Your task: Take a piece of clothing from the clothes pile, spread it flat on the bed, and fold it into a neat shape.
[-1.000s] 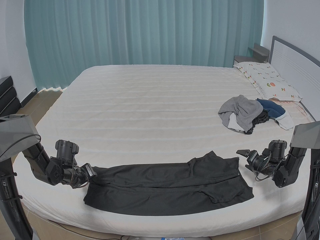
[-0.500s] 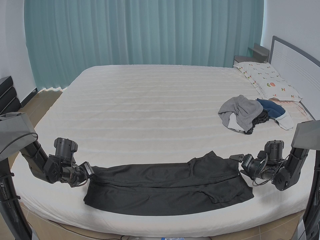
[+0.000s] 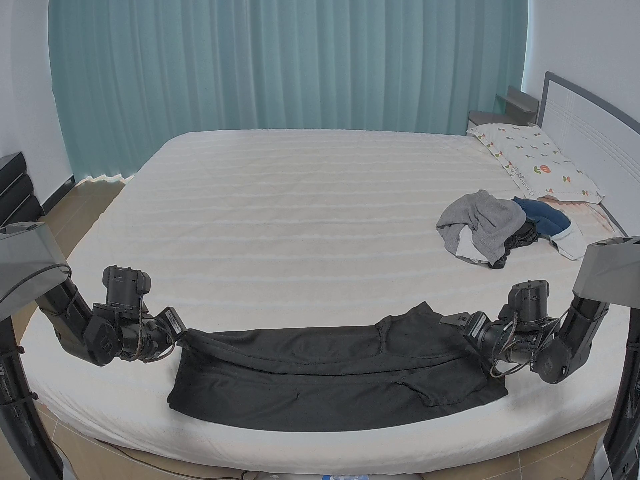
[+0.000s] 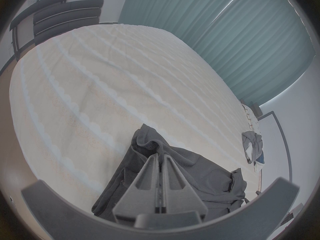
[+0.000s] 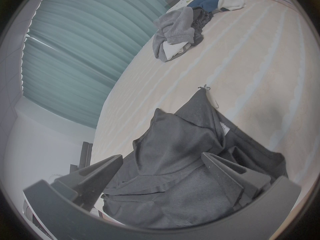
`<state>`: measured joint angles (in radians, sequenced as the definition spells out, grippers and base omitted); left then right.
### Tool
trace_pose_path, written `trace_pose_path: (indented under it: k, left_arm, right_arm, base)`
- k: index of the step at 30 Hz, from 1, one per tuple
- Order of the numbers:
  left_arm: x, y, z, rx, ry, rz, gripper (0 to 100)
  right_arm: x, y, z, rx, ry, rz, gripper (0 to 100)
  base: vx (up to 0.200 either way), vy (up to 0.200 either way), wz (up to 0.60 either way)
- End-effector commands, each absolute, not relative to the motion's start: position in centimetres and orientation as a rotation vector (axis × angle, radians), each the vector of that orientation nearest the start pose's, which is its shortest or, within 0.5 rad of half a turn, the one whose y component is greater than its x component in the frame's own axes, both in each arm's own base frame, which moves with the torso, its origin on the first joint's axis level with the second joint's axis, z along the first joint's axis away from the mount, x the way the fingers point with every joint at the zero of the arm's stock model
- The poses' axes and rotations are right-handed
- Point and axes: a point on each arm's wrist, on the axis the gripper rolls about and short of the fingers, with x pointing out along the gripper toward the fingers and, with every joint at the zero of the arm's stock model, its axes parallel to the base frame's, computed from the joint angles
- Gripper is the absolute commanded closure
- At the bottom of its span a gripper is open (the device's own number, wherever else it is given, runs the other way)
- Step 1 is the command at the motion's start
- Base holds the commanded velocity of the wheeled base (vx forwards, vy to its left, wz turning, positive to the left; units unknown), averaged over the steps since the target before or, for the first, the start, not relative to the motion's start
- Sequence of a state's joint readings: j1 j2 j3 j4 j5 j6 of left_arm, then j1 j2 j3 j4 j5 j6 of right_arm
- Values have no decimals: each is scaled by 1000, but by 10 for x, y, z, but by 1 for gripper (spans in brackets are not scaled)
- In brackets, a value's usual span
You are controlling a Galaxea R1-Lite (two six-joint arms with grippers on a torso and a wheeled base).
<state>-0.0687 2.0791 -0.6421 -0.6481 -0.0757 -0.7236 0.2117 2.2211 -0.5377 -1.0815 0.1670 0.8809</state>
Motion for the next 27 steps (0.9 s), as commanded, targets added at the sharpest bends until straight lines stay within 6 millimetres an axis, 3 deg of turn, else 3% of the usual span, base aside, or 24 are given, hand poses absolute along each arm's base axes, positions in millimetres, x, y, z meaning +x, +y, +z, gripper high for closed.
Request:
trace_pose_path:
  k: [1,11,22,27]
  left_arm:
    - [316,-24,28,-689,798,152,100]
    - [316,-23,27,-690,797,153,100]
    - [317,-23,28,-691,796,153,100]
    - [317,-23,28,-690,793,151,100]
  right_arm:
    - [314,79,-21,813,774,54,0]
    - [308,89,-32,764,811,2,0]
    - [304,89,-27,732,838,-45,0]
    - [310,90,-32,735,830,-49,0]
  base:
    - [0,0,0]
    - [0,0,0]
    - [0,0,0]
    - [0,0,0]
